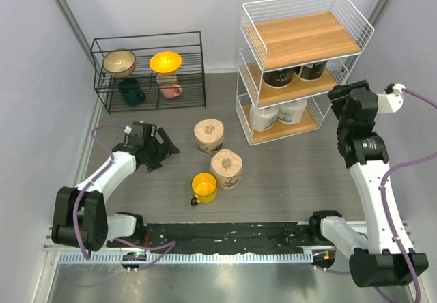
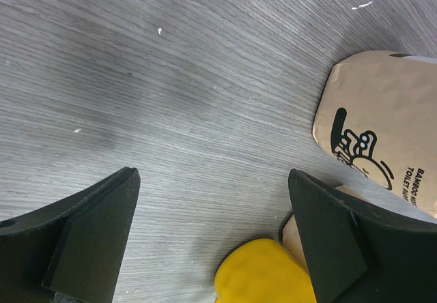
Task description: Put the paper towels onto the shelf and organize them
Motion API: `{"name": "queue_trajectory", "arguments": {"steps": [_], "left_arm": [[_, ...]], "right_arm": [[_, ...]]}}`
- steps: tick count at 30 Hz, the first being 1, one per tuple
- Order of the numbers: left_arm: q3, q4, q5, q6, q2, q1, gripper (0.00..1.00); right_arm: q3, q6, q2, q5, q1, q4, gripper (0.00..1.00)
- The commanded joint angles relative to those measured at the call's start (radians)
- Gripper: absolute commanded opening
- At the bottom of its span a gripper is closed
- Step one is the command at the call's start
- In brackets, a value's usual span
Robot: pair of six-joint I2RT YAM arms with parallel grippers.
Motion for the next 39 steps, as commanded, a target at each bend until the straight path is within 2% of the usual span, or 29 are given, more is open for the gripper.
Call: {"name": "queue_trajectory", "arguments": {"steps": [1,9,12,13,17,21,22,24,25,29,30,31,35,39], "left_arm": [[0.011,0.022,0.023,0.014,-0.006,-0.004,0.96],[0.011,0.028,0.031,0.014,-0.006,-0.004,0.95],[0.011,0.030,0.031,0.012,-0.006,-0.006,0.96],[0.010,0.030,0.031,0.012,-0.008,-0.004,0.96],[0.013,0.034,0.037,0.011,0.000,-0.006,0.96],[0.014,0.036,0.038,0.009,0.000,-0.004,0.96],[0.014,0.033,0.040,0.009,-0.002,-0.004,0.95],[0.014,0.028,0.041,0.011,-0.006,-0.004,0.95],[0.014,0.028,0.040,0.011,-0.008,-0.004,0.96],[0.006,0.030,0.026,0.011,-0.020,-0.004,0.95],[0.008,0.030,0.023,0.011,-0.020,-0.004,0.96],[0.010,0.028,0.024,0.011,-0.018,-0.004,0.96],[0.017,0.025,0.021,0.012,-0.008,-0.006,0.96],[0.019,0.020,0.017,0.015,-0.006,-0.006,0.96]], "right_arm": [[0.055,0.056,0.043,-0.112,-0.151,-0.030,0.63],[0.072,0.102,0.096,-0.362,-0.461,-0.013,0.63],[0.062,0.091,0.119,-0.516,-0.495,0.036,0.63],[0.051,0.082,0.125,-0.616,-0.495,0.063,0.63],[0.016,0.039,0.106,-0.712,-0.468,0.024,0.64],[-0.021,0.002,0.005,-0.544,-0.266,-0.054,0.68],[-0.023,0.005,-0.019,-0.431,-0.145,-0.074,0.68],[-0.033,0.025,-0.038,-0.351,-0.025,-0.111,0.69],[-0.046,0.036,-0.042,-0.312,0.084,-0.128,0.69],[-0.112,0.119,-0.058,-0.162,0.328,-0.179,0.69],[-0.124,0.135,-0.053,-0.139,0.376,-0.185,0.70],[-0.144,0.169,-0.047,-0.113,0.475,-0.192,0.70],[-0.172,0.235,0.048,-0.010,0.679,-0.197,0.72],[-0.181,0.271,0.195,-0.007,0.790,-0.128,0.76]]}}
